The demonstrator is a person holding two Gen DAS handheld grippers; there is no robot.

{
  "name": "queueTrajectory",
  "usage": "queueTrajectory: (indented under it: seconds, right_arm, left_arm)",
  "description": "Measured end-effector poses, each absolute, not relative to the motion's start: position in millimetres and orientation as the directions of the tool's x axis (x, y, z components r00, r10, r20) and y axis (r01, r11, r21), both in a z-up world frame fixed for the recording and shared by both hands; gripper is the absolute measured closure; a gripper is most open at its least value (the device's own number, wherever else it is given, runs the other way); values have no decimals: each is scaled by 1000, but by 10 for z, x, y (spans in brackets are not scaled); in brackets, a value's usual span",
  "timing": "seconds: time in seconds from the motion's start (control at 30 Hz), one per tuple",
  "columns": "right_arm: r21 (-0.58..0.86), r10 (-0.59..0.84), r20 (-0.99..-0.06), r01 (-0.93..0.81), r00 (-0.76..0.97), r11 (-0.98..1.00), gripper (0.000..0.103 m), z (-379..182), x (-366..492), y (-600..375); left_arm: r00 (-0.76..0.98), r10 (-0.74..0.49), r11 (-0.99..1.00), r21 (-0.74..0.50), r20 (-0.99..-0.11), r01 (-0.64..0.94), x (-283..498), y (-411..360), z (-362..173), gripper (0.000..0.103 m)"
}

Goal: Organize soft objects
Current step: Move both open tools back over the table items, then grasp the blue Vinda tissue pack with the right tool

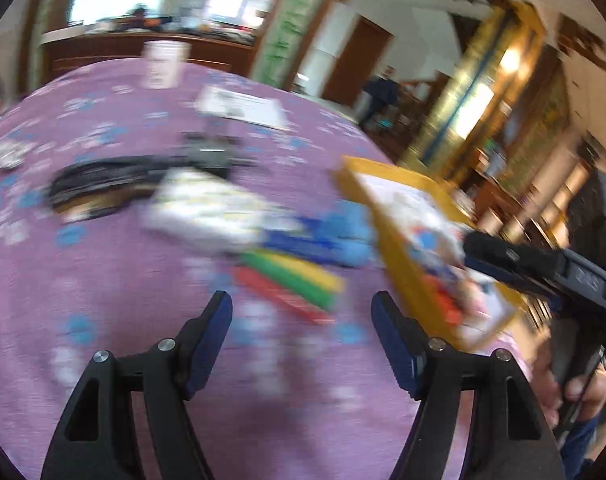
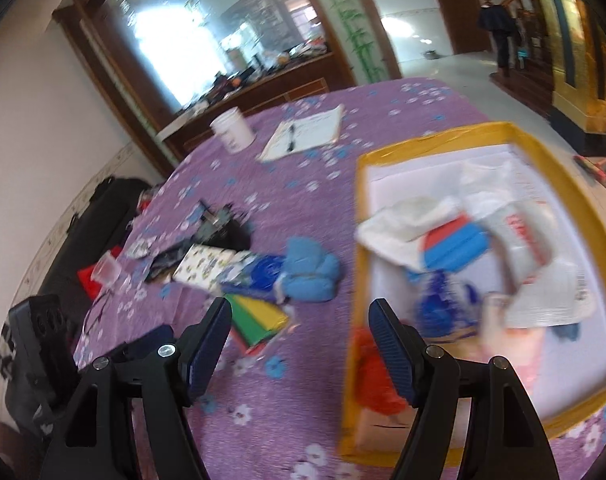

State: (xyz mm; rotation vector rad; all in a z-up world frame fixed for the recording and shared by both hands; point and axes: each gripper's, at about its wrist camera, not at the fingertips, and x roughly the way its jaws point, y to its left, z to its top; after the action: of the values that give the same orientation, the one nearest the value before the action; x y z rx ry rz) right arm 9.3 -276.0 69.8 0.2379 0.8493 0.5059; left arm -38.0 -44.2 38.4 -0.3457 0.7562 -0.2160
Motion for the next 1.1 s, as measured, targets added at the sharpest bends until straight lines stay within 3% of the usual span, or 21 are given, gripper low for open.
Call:
queueTrajectory:
  seconds: [0.13, 0.2, 0.5, 0.63, 0.83, 1.0, 1.1]
  right_arm:
    - [364, 524, -686, -386, 504, 847, 27, 631, 205, -2312]
    - [339, 510, -705, -397, 493, 853, 27, 604, 365, -2100]
    - [236, 368, -801, -316, 472, 919, 28, 349, 1296, -1567]
    - [249, 385, -830, -350, 403, 903, 28, 160, 1410, -1413]
    - [359, 575, -776, -567, 260, 741, 27, 228, 709, -1116]
    - [495, 684, -685, -527, 253, 691, 27, 337, 496, -1460]
    - [428, 644, -704, -545, 298, 721, 26, 318, 477, -1550]
  left_arm:
    - [729, -148, 931, -343, -669, -126, -419, 149, 251, 32]
    - [725, -122, 927, -339, -678, -161, -429, 314, 223, 32]
    - [733, -183, 911, -393, -655, -123, -412, 401, 182, 32]
    - [741, -216, 895, -433, -636, -111, -449, 470, 165, 32]
    - [761, -247, 838, -526, -600, -143, -528, 643, 132, 32]
    - [762, -251, 820, -549, -597, -160, -539, 688, 114, 32]
    - [757, -247, 823, -543, -605, -165, -512, 678, 106, 32]
